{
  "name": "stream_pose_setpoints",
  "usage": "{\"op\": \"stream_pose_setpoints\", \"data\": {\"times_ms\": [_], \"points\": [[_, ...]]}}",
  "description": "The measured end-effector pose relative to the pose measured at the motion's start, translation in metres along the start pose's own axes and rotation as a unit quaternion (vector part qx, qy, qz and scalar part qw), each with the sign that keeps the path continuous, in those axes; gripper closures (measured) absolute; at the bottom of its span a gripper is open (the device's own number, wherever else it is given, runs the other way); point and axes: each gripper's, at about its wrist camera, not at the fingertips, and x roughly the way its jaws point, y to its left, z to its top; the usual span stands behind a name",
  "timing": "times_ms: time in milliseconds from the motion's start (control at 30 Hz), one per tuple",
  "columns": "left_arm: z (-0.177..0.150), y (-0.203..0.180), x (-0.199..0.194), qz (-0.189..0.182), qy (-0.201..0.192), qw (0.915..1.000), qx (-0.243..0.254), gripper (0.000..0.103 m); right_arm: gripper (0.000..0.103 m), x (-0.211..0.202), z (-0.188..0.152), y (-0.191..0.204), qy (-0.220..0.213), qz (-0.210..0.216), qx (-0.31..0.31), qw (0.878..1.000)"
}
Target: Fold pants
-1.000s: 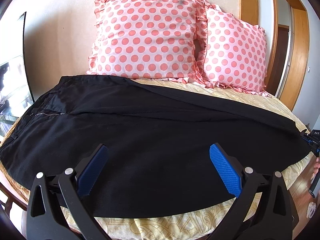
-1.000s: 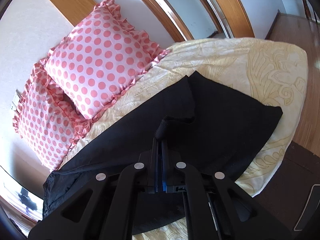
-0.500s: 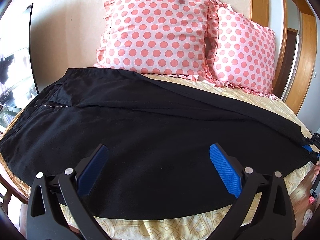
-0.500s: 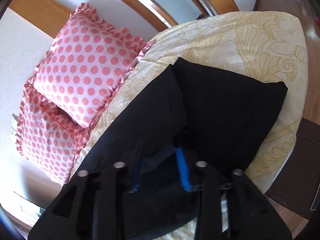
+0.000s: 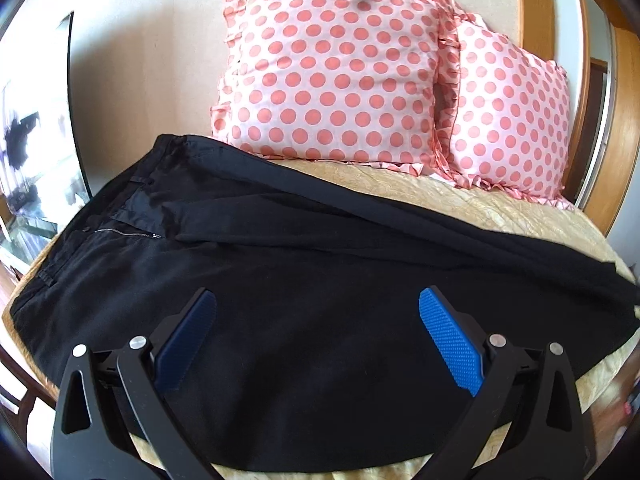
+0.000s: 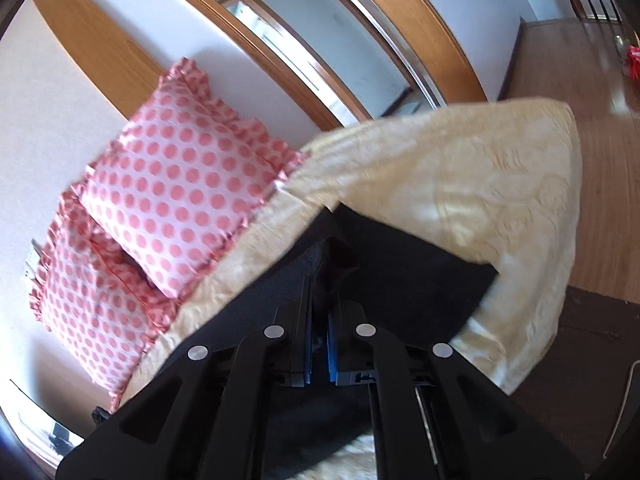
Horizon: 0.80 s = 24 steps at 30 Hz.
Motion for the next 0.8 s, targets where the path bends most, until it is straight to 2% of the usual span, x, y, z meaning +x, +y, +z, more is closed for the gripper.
{"op": "stream_pose_setpoints", "data": {"times_ms": [100,267,333,433,500,567,633,767,800], "points": [[0.027,0.020,0.015,0.012,0.006,0.9996,-0.025,0.002,0.097,0.005,-0.004,-0.002,0.007,-0.011,-0.006,1.000],[0.094,0.063,0.057,0.042,0.019,0.9951,-0.087,0.002,0.098,0.016,-0.011,-0.007,0.025,-0.022,-0.009,0.999],[0.124,0.080,0.087,0.052,0.038,0.9913,-0.115,0.003,0.098,0.016,-0.012,-0.007,0.026,-0.025,-0.016,0.999],[0.158,0.097,0.135,0.073,0.070,0.9852,-0.138,0.010,0.098,0.017,-0.013,-0.003,0.026,-0.035,-0.030,0.999],[0.172,0.106,0.166,0.094,0.094,0.9809,-0.143,0.013,0.098,0.017,-0.013,-0.003,0.026,-0.037,-0.033,0.998],[0.182,0.117,0.199,0.121,0.123,0.9735,-0.150,0.020,0.098,0.017,-0.012,-0.002,0.028,-0.040,-0.036,0.998],[0.187,0.128,0.225,0.133,0.145,0.9664,-0.165,0.021,0.097,0.018,-0.012,0.001,0.029,-0.047,-0.045,0.997],[0.187,0.147,0.256,0.150,0.177,0.9511,-0.204,0.037,0.097,0.019,-0.013,0.006,0.032,-0.061,-0.062,0.996],[0.184,0.153,0.263,0.154,0.186,0.9459,-0.217,0.048,0.097,0.019,-0.013,0.006,0.033,-0.062,-0.062,0.996]]}}
